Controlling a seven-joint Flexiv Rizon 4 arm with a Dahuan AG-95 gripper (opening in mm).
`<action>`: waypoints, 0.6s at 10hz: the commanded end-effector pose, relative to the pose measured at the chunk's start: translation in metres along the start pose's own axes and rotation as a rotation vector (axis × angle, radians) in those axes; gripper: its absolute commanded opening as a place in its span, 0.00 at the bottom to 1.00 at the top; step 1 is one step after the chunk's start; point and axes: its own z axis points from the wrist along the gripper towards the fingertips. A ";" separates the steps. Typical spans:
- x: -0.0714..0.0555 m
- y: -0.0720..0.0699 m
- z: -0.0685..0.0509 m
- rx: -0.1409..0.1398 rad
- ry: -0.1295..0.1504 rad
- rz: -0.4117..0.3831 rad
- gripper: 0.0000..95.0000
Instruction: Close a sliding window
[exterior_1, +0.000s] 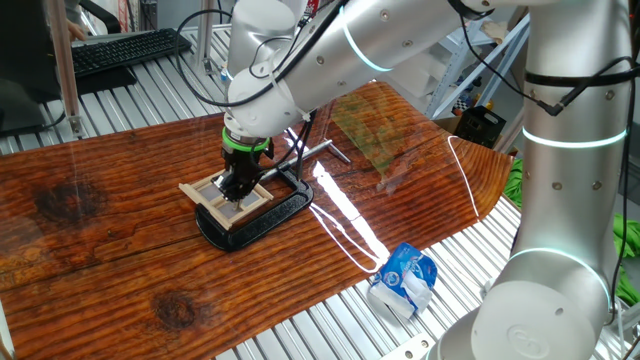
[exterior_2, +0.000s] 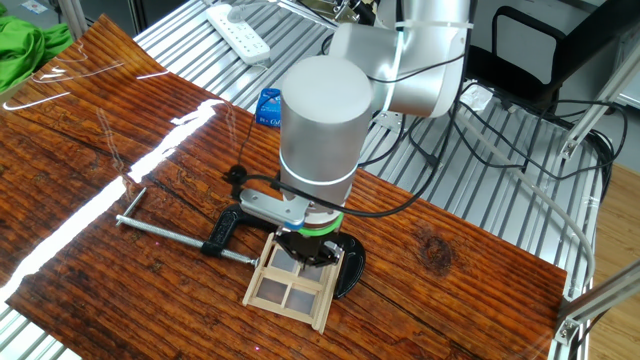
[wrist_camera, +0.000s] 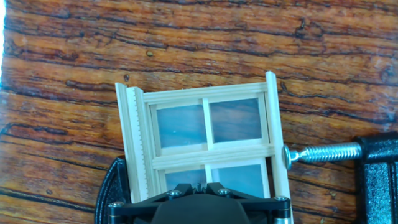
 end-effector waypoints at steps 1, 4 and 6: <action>-0.001 -0.001 0.000 0.007 -0.005 -0.001 0.00; -0.001 -0.002 0.001 0.012 -0.011 -0.002 0.00; -0.002 -0.004 0.002 0.013 -0.015 -0.007 0.00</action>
